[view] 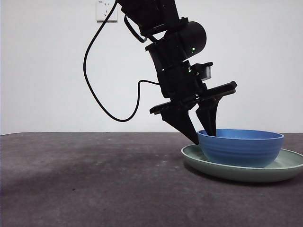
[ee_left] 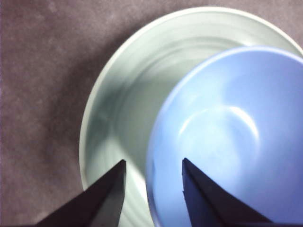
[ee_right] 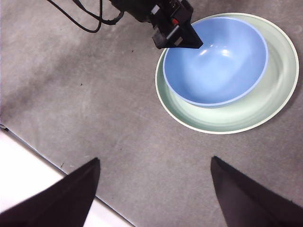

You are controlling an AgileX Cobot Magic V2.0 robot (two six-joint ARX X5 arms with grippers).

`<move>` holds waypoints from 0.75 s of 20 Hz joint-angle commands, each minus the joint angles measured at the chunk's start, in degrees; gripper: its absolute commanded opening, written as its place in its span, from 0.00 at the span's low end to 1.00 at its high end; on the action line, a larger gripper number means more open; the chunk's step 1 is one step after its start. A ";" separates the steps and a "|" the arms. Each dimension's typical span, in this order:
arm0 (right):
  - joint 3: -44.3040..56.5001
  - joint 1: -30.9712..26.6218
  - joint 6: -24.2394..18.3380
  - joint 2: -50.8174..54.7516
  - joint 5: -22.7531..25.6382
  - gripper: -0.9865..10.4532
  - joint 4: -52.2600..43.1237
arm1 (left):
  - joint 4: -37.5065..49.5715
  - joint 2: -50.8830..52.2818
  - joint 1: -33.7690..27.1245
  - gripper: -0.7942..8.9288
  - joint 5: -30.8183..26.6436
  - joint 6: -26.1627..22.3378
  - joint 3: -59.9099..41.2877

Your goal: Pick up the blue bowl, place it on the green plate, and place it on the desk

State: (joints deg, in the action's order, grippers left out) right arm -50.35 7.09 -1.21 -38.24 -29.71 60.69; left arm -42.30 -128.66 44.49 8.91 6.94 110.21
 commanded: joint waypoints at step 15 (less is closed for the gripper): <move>-1.11 0.15 0.57 -0.22 1.31 0.41 -0.28 | -9.97 23.23 -6.91 0.31 0.24 -2.67 7.06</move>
State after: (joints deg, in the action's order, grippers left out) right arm -50.37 7.09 -1.19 -38.24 -28.45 60.69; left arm -52.16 -104.44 37.36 9.04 5.76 115.98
